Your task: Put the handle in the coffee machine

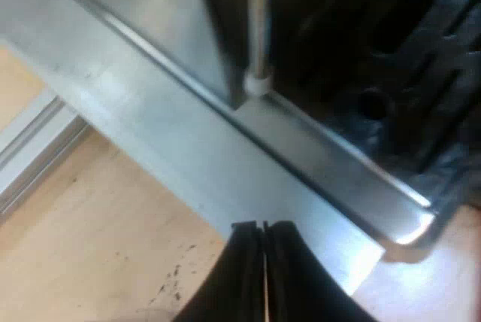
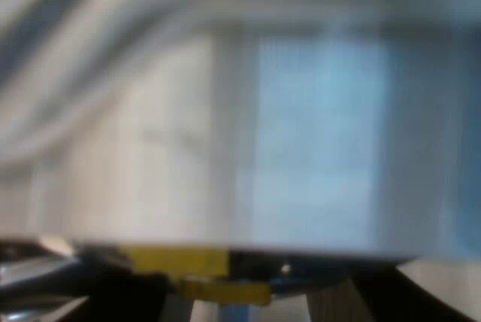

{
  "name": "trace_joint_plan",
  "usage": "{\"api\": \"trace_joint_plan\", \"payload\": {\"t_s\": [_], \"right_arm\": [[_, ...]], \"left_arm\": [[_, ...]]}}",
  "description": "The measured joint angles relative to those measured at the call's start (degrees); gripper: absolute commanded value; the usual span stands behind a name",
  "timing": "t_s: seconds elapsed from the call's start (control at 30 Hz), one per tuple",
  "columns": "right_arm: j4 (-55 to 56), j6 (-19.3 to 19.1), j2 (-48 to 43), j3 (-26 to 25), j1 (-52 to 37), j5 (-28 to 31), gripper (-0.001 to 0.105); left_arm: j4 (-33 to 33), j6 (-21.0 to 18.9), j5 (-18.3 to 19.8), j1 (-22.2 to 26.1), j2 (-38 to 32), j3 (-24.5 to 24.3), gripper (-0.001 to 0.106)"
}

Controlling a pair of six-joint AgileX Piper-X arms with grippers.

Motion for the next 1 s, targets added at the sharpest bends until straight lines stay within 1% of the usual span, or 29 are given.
{"api": "trace_joint_plan", "payload": {"t_s": [0.07,0.17,0.33,0.4,0.47,0.57,0.7,0.87,1.0], "right_arm": [[0.00,0.00,0.00,0.00,0.00,0.00,0.038],[0.00,0.00,0.00,0.00,0.00,0.00,0.038],[0.00,0.00,0.00,0.00,0.00,0.00,0.038],[0.00,0.00,0.00,0.00,0.00,0.00,0.038],[0.00,0.00,0.00,0.00,0.00,0.00,0.038],[0.00,0.00,0.00,0.00,0.00,0.00,0.038],[0.00,-0.29,0.00,0.00,0.00,0.00,0.038],[0.19,-0.86,0.00,0.00,0.00,0.12,0.038],[0.20,-0.86,0.00,0.00,0.00,0.12,0.038]], "left_arm": [[-0.07,-0.33,-1.29,-0.57,1.28,0.00,0.000],[0.18,-0.54,-1.77,-0.88,1.58,0.17,0.000],[0.98,-2.42,-1.81,-0.97,1.58,0.15,0.000],[1.70,-2.44,-1.81,-0.97,1.58,0.15,0.000],[3.49,-2.80,-1.65,-0.95,1.58,0.50,0.000],[3.61,-2.79,-1.46,-0.95,1.58,1.09,0.000],[3.72,-3.99,-1.20,-0.95,1.35,1.23,0.000],[3.72,-4.38,0.51,-0.95,-0.88,1.50,0.000],[3.84,-4.91,0.90,-0.95,-3.92,4.39,0.000]]}}
